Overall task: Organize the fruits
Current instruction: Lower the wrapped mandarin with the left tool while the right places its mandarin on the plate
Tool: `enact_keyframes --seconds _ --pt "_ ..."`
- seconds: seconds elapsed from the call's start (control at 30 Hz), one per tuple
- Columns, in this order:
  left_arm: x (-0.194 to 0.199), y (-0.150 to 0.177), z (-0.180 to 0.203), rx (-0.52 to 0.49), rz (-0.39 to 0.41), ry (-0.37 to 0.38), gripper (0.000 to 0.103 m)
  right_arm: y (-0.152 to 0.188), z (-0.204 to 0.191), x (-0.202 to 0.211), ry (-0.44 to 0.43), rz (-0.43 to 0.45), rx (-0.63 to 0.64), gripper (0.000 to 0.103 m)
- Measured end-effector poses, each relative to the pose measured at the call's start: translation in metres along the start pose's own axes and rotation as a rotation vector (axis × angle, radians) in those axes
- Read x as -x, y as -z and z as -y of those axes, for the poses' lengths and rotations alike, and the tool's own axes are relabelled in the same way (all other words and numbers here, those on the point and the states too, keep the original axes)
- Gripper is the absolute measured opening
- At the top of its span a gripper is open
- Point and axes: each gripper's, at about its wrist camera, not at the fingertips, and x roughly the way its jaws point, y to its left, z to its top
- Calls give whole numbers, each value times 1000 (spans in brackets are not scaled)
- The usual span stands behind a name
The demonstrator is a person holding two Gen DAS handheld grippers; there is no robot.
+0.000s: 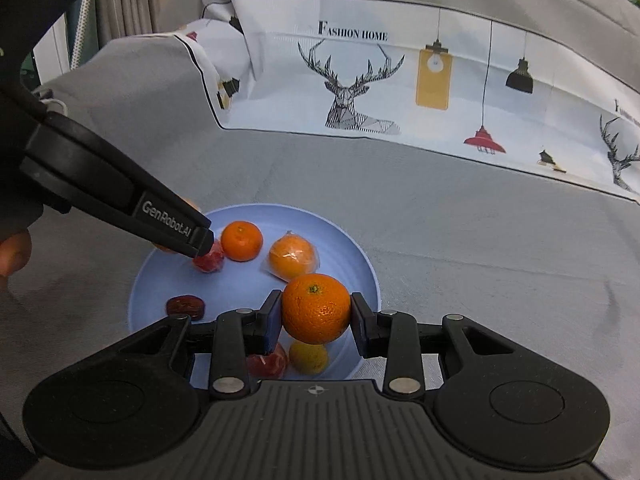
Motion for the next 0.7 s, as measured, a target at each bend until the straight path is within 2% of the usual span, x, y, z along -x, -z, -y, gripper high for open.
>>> enact_keyframes --seconds 0.2,0.23,0.27,0.3,0.33,0.4,0.53,0.7 --pt "-19 3 0 -6 -29 5 39 3 0 -16 -6 -26 4 37" --pt "-19 2 1 -8 -25 6 57 3 0 -19 -13 -33 6 38" --pt "-19 2 2 -10 -24 1 89 2 1 -22 -23 -42 4 39" --pt "-17 1 3 -7 -18 -10 101 1 1 -23 -28 -53 1 51" --pt "-12 3 3 1 8 -20 103 1 1 -23 -25 -60 2 69" --pt "-3 6 4 -3 36 -14 103 0 0 -17 -7 -48 8 83" --pt "13 18 5 -7 16 -21 103 4 -6 5 14 -55 14 94" --pt "55 45 2 28 25 -28 103 13 -16 42 -6 -92 -44 97"
